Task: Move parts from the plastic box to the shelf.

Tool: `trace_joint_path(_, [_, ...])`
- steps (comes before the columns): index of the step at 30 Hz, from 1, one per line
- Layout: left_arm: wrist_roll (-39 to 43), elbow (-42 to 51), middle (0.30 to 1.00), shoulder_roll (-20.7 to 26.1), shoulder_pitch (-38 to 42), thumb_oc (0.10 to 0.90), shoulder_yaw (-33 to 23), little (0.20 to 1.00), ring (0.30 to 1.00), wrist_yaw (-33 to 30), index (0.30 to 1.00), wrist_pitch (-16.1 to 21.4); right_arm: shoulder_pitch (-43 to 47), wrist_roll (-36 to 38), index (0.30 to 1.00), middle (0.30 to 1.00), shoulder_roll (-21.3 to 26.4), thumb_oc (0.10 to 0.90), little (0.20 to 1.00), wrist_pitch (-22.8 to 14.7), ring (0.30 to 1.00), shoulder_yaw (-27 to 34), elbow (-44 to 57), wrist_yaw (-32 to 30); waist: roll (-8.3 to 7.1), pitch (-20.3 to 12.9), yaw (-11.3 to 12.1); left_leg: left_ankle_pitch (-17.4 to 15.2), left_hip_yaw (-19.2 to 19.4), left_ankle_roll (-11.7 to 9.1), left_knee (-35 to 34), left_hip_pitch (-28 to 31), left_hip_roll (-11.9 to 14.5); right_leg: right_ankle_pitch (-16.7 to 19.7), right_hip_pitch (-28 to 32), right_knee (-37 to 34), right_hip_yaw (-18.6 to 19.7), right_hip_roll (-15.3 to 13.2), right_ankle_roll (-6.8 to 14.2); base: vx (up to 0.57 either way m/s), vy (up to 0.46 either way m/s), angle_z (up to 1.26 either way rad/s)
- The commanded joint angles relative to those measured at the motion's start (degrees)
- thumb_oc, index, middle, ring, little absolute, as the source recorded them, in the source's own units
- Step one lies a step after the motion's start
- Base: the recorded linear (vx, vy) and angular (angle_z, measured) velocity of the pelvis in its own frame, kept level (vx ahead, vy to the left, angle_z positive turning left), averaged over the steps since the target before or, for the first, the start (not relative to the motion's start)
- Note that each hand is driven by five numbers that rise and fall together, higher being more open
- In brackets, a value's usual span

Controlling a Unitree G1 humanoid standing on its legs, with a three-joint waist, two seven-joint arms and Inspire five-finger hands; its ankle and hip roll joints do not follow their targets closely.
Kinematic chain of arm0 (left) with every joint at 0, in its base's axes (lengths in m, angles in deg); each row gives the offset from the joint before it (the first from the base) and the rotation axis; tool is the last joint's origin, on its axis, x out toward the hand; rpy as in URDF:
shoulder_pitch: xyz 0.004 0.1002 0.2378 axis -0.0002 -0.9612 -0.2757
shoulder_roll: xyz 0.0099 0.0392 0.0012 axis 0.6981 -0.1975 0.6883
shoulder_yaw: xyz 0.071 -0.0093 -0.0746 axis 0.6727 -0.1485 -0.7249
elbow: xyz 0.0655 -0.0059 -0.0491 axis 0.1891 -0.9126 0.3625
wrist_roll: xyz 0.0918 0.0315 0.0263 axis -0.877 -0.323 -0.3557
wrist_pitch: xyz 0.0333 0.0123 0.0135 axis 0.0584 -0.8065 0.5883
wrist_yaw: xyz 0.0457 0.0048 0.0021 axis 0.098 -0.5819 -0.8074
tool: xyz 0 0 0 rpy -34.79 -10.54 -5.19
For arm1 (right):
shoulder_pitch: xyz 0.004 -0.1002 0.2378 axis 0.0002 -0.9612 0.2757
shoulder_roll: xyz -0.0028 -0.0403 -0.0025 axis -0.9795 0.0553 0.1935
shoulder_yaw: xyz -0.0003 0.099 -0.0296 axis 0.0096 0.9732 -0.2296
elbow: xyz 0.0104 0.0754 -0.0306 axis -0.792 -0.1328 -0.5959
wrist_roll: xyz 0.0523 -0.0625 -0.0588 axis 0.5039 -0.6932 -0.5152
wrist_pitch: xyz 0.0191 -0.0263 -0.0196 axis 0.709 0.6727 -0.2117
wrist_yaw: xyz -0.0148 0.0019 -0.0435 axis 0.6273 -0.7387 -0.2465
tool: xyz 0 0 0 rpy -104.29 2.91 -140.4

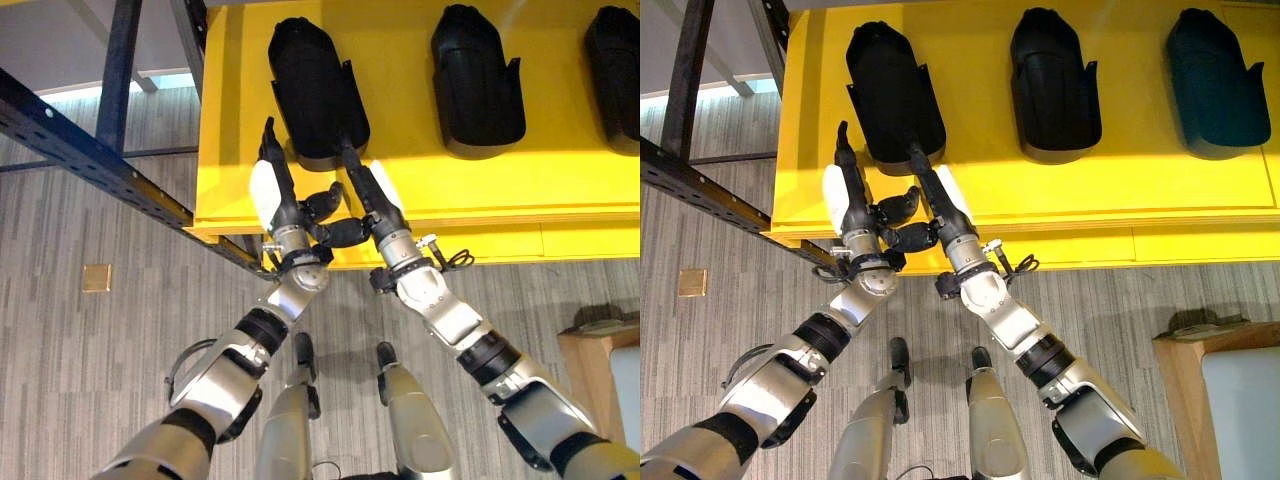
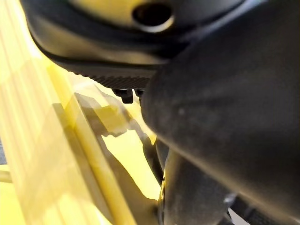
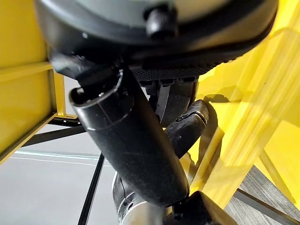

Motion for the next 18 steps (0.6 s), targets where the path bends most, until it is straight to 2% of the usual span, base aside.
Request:
trace_joint_path(1, [-3.0,-3.0,1.000,0.5,6.6,0.900,-2.0,1.000,1.000,-5.9,1.000,-1.3,7.5,0.0,1.000,1.000,-9.0,0.900,1.000,-7.0,1.000,-1.2,10.7,0.7,-2.68,-1.6,0.3,-12.0,4.6,3.6,5.0,4.6,-3.8,5.1,3.7,-11.2,-3.0,3.9,-4.2,0.00,0.000,0.00])
trace_joint_path(9, [-3.9,-2.1,1.000,0.7,5.5,0.900,-2.5,1.000,1.000,-7.0,1.000,-1.0,7.0,-0.1,1.000,1.000,-9.1,0.900,1.000,-6.8,1.000,-1.2,10.8,0.3,-2.57,-1.7,0.6,-12.1,4.4,3.6,5.0,4.8,-3.9,5.0,4.0,-11.3,-3.1,3.9,-4.3,0.00,0.000,0.00])
trace_joint_path(18, [-2.0,3.8,1.000,1.2,1.4,0.900,-4.0,1.000,1.000,-8.3,1.000,2.2,6.8,0.2,1.000,1.000,-8.6,0.900,1.000,-7.1,1.000,-0.8,11.2,0.3,-2.18,-1.7,2.0,-12.2,3.3,3.6,5.1,4.7,-4.4,4.8,4.5,-11.5,-4.0,3.5,-4.4,0.00,-0.006,0.02])
